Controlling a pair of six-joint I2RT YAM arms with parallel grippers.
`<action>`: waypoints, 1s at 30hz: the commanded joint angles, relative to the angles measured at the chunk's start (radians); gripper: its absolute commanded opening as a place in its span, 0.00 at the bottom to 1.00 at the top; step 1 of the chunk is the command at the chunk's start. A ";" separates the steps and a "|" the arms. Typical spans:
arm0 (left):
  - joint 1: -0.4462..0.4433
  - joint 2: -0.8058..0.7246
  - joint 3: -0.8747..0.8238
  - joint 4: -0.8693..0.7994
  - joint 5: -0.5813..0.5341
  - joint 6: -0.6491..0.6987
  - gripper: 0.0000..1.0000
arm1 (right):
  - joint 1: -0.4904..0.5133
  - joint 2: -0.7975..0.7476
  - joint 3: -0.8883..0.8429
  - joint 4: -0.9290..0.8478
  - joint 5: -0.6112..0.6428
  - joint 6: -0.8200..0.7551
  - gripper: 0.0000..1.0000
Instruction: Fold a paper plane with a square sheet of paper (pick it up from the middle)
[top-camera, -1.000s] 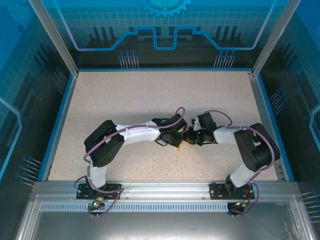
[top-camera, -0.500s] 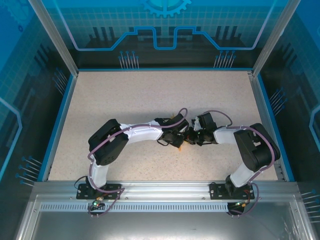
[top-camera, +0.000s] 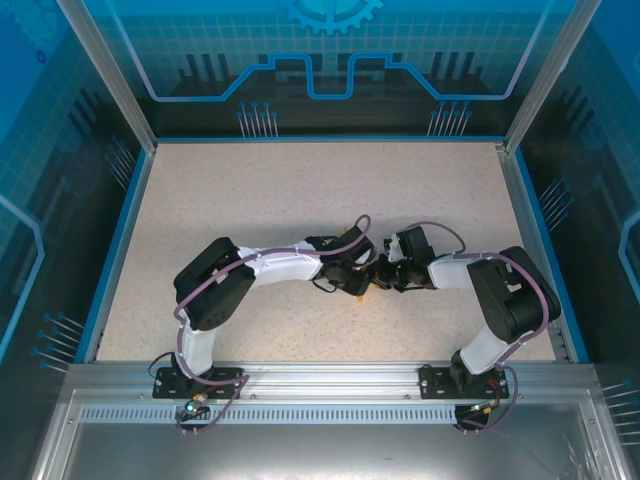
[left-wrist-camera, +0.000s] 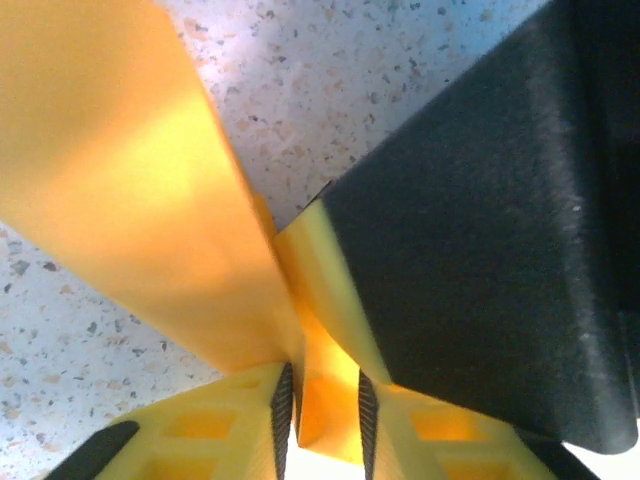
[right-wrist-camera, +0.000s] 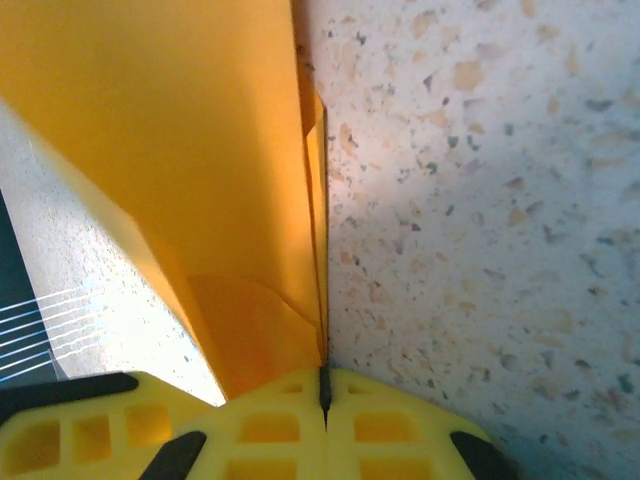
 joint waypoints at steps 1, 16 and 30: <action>0.027 -0.064 -0.032 0.098 0.077 -0.045 0.30 | 0.000 0.019 -0.019 0.026 -0.031 0.007 0.02; 0.098 -0.114 -0.100 0.192 0.183 -0.108 0.39 | -0.001 0.003 -0.016 0.009 -0.023 -0.005 0.01; 0.119 -0.081 -0.097 0.201 0.224 -0.125 0.41 | 0.001 0.005 -0.017 -0.003 -0.013 -0.017 0.01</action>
